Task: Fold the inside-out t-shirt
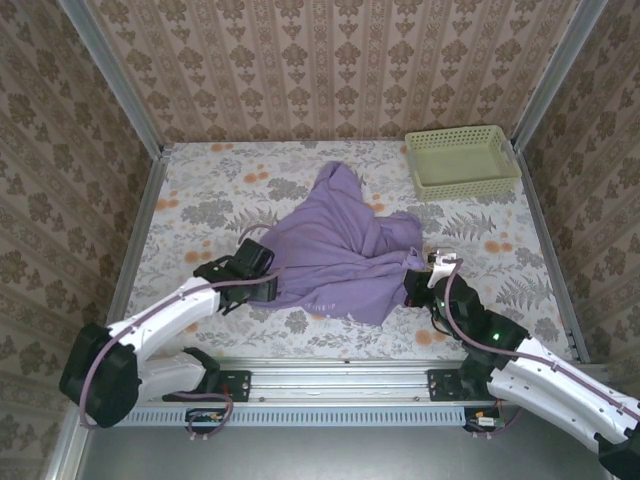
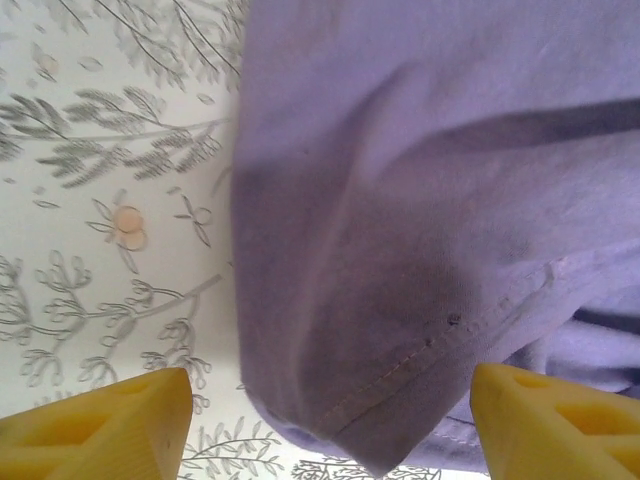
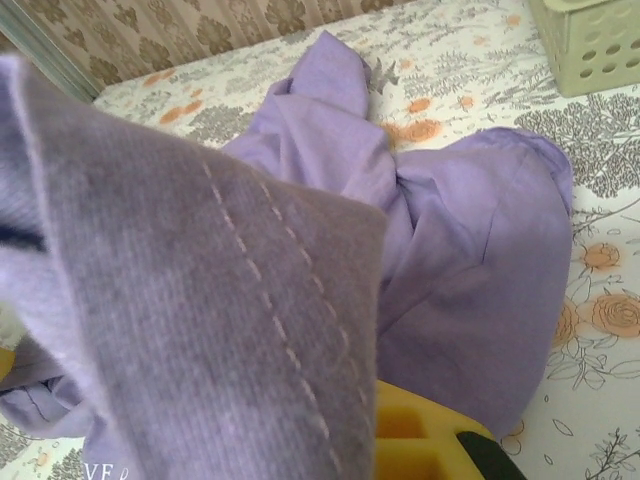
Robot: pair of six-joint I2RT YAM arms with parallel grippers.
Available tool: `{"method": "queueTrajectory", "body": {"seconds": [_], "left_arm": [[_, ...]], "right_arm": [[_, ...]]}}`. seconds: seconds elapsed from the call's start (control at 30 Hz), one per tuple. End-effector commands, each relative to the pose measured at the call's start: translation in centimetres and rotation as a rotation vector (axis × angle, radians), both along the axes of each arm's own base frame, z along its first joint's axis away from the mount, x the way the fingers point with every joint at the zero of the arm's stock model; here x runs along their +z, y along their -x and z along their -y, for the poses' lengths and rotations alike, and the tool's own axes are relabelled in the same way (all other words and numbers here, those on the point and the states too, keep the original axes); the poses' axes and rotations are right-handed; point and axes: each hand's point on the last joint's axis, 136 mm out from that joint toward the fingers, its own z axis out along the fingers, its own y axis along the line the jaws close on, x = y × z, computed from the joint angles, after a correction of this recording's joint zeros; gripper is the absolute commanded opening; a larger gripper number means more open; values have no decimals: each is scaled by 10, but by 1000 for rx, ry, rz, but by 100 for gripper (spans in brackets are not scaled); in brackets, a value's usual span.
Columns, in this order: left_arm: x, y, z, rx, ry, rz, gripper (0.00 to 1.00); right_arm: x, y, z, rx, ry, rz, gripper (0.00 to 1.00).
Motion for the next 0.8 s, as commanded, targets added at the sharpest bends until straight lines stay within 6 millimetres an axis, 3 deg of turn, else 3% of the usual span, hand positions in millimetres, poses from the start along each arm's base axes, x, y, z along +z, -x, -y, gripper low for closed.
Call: {"method": "queueTrajectory", "body": {"seconds": [0.0,0.13,0.2,0.27,0.33,0.4,0.47,0.57,0.67,0.77], "left_arm": [[-14,0,6,37,19,-81,71],[-27,-6,6,77,5,-140,50],[-28,-11,12,81,52,-159,30],[-16,-22,16,84,82,-140,4],[10,-39,12,106,96,-78,0],[51,-60,3,144,139,21,0],[106,-81,-21,224,193,143,0],[206,-97,-59,330,224,360,0],[320,-82,-92,395,210,633,0],[405,-45,-111,405,236,864,0]], "right_arm": [[13,-4,-2,-14,-25,8,0],[19,-9,0,-37,-9,-3,0],[24,-12,2,-51,0,-9,0],[33,-18,1,-54,14,-5,0],[46,-27,-3,-50,29,8,0],[66,-39,-12,-31,37,30,0],[96,-56,-24,-3,52,66,0],[159,-79,-40,22,82,148,0],[236,-88,-56,73,52,277,0],[292,-89,-72,147,0,366,0]]}}
